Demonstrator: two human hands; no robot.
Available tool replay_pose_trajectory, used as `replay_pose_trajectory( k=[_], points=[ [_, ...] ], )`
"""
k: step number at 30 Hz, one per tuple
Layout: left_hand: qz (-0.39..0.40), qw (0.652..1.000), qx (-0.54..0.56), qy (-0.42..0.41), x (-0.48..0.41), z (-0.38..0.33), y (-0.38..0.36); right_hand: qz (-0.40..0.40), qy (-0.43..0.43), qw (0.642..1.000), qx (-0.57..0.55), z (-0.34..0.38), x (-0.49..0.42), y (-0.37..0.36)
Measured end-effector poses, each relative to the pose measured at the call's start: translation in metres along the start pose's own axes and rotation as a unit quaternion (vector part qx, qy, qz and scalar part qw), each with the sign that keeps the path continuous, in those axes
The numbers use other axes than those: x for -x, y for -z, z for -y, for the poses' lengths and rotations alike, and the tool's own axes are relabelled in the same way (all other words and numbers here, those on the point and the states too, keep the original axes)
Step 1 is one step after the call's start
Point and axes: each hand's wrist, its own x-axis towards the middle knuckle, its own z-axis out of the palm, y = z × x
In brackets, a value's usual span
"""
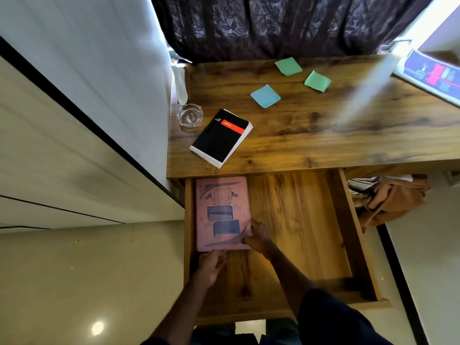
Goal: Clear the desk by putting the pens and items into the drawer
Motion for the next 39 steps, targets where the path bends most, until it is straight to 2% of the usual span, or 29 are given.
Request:
replay_pose_trajectory(
  k=[4,7,8,11,15,17,20,25,27,30,32,34,35,39],
  points=[
    [-0.018,0.999,-0.04,-0.019,-0.004,0.006,0.003,-0.013,0.057,0.998,0.003,-0.001,0.03,0.005],
    [-0.033,0.987,-0.151,-0.053,-0.002,0.013,0.002,0.013,0.113,0.994,-0.002,-0.003,0.049,0.005],
    [-0.038,0.977,-0.203,-0.06,-0.003,0.016,0.002,0.009,0.118,0.993,-0.002,0.0,0.055,0.006],
    [-0.03,0.943,-0.325,-0.071,0.001,0.026,0.001,-0.027,0.208,0.978,0.002,-0.015,0.072,-0.001],
    [0.003,0.897,-0.436,-0.069,0.003,0.036,-0.004,-0.093,0.308,0.947,-0.003,-0.034,0.09,-0.003],
    [0.008,0.879,-0.472,-0.068,0.006,0.039,-0.005,-0.085,0.327,0.941,-0.011,-0.029,0.103,0.002],
    [0.001,0.858,-0.508,-0.08,0.01,0.042,-0.005,-0.036,0.284,0.958,-0.002,-0.03,0.108,0.002],
    [0.012,0.809,-0.582,-0.082,0.013,0.054,-0.004,0.048,0.089,0.991,0.083,-0.049,0.108,-0.003],
    [0.009,0.793,-0.6,-0.105,0.017,0.057,-0.005,0.046,0.036,0.995,0.078,-0.054,0.115,-0.003],
    [0.009,0.778,-0.609,-0.151,0.025,0.059,-0.009,-0.021,-0.006,0.998,0.061,-0.065,0.127,0.005],
    [0.007,0.77,-0.611,-0.182,0.036,0.06,-0.017,-0.068,-0.017,0.998,-0.004,-0.075,0.137,0.016],
    [-0.002,0.75,-0.621,-0.228,0.046,0.061,-0.03,-0.092,-0.036,0.986,-0.131,-0.08,0.148,0.034],
    [-0.005,0.753,-0.611,-0.245,0.052,0.063,-0.041,-0.097,-0.043,0.978,-0.177,-0.081,0.155,0.047],
    [0.019,0.802,-0.539,-0.256,0.067,0.078,-0.096,-0.112,-0.034,0.952,-0.282,-0.087,0.184,0.102]
  ],
)
